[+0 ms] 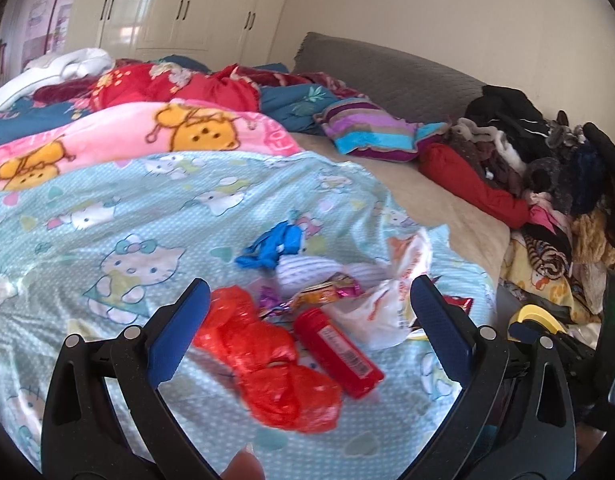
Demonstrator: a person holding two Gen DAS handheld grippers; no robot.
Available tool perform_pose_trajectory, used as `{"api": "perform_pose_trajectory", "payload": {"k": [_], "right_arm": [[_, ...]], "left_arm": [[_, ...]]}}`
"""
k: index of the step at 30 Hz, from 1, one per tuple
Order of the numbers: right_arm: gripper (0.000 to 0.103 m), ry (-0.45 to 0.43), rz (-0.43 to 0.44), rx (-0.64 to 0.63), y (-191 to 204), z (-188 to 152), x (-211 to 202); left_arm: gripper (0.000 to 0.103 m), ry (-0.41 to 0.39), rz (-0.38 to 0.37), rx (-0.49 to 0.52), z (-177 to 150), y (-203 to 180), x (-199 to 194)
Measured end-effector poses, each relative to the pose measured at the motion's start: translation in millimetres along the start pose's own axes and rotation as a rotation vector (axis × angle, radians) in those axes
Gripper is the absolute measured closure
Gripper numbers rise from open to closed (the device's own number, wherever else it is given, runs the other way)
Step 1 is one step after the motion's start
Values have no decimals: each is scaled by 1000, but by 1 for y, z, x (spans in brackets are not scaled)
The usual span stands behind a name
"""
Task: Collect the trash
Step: 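Grasp the red plastic bag with the left tool while the right grasps the yellow-white wrapper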
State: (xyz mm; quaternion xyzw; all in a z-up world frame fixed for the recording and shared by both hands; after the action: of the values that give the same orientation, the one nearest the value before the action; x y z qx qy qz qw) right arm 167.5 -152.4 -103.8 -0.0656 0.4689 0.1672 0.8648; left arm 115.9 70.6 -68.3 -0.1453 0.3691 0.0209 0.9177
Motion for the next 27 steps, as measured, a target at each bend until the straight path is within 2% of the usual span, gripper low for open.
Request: {"api": "perform_pose_trajectory", "payload": {"k": [6,8,11,15,17,19,22,23,24,27], "right_arm": [[26,56,-11,-39,-1,12,30],[26,72,-17,-54,-1,16,40],[18,112,-14,-52,-3,20,59],[19,153,19,-14,-8,22,76],[24,168,38,-2,-10,22,81],[48,177,91,-13,-7,21,83],[61,171,116,-20,-5,18,81],[62,166,129,-14,-5,18,79],[68,161,143,-4,-7,16,77],[69,157,162,16,-9,12,73]], "left_arm": [[11,80,32,-41,-10,20,19],[11,127,20,-65,-16,27,29],[11,165,1,-101,-25,34,37],[11,198,-14,-125,-34,38,45],[11,213,-27,-145,-37,39,49],[11,228,-40,-160,-40,40,53],[11,246,-52,-176,-45,40,58],[11,251,-57,-178,-47,40,60],[12,254,-58,-178,-48,39,60],[19,256,-57,-181,-51,38,60]]}}
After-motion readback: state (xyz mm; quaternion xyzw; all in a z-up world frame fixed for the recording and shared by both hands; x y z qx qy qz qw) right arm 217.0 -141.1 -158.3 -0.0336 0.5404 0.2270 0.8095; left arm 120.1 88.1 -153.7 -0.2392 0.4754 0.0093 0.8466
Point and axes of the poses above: each gripper's, at about its wrist camera, not at the fingertips, and x roughly the way its jaws point, y to its left, z to its top, the point moved 4 cm from there along x, roughly the way its jaws point, and after that the axes turned 11 degrees about y, right-handed, at the moved point
